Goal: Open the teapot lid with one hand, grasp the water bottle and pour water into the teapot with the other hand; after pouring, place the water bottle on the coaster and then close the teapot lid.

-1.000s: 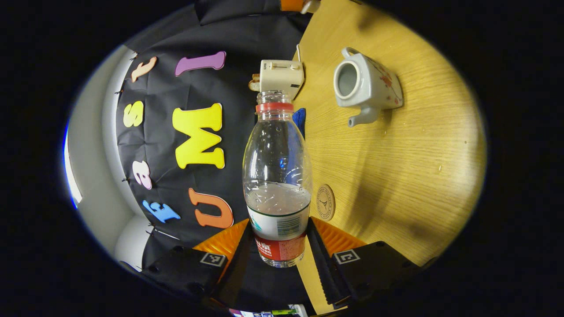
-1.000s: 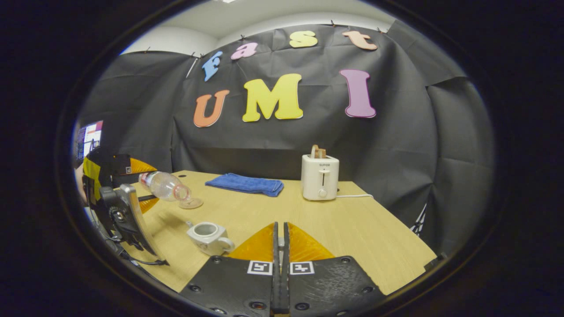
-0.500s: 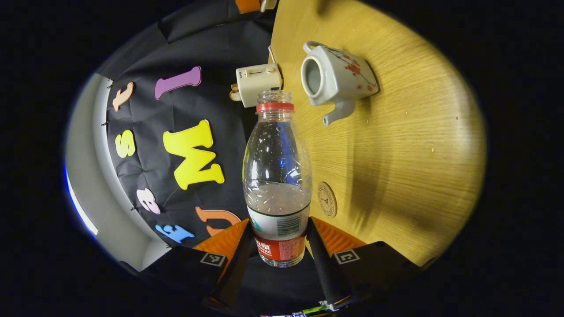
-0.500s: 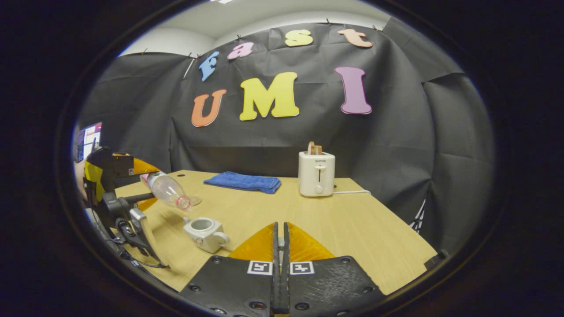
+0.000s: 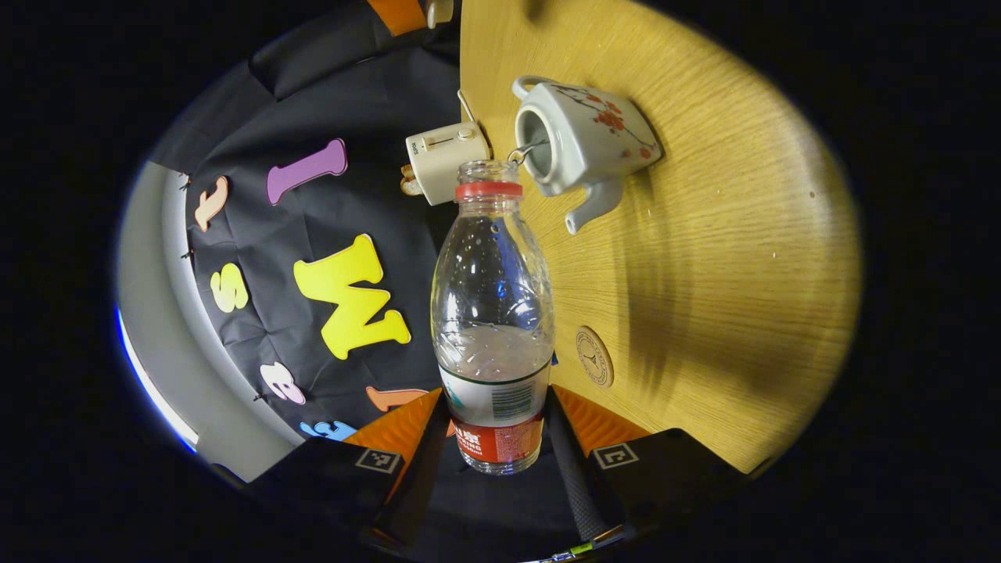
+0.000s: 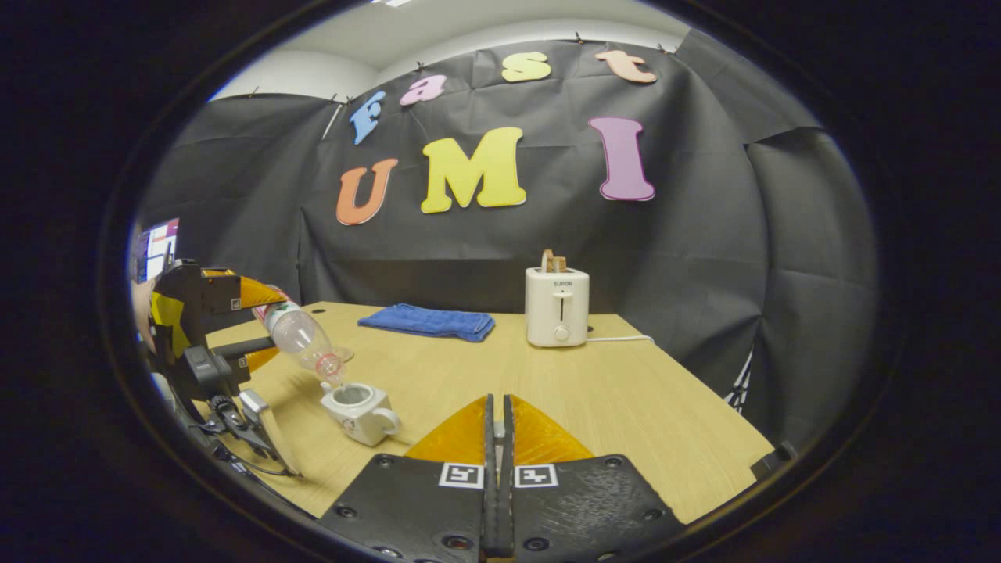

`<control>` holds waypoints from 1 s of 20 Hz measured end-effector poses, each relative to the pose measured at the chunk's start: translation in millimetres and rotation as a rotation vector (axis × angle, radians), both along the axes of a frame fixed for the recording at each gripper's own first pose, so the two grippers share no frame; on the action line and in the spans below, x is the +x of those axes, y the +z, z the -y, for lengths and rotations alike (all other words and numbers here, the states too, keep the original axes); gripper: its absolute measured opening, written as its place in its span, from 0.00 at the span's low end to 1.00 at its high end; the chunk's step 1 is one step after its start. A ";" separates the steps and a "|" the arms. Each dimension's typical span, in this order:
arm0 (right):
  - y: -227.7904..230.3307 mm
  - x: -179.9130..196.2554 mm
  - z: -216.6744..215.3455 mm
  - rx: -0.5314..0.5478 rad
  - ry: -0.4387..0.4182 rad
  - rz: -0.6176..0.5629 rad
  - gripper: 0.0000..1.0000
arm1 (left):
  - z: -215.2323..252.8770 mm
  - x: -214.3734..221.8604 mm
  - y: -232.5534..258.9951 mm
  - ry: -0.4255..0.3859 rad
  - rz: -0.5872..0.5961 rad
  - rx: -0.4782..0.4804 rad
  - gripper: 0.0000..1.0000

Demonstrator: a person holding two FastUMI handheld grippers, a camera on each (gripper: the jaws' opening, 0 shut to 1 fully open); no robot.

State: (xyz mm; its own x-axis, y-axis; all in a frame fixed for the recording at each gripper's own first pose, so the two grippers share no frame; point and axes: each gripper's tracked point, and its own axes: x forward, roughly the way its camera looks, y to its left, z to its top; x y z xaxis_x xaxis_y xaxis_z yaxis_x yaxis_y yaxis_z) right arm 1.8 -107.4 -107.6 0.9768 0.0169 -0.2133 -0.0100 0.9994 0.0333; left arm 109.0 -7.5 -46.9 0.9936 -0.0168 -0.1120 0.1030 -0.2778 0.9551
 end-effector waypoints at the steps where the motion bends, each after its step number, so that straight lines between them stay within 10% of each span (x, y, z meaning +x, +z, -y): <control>1: -0.4 -0.1 0.1 0.000 -0.001 0.000 0.00 | 0.2 1.4 1.3 -0.002 0.005 0.010 0.74; 20: -4.4 -5.6 8.3 0.011 -0.009 -0.002 0.00 | 12.6 5.1 17.4 -0.002 0.031 0.163 0.74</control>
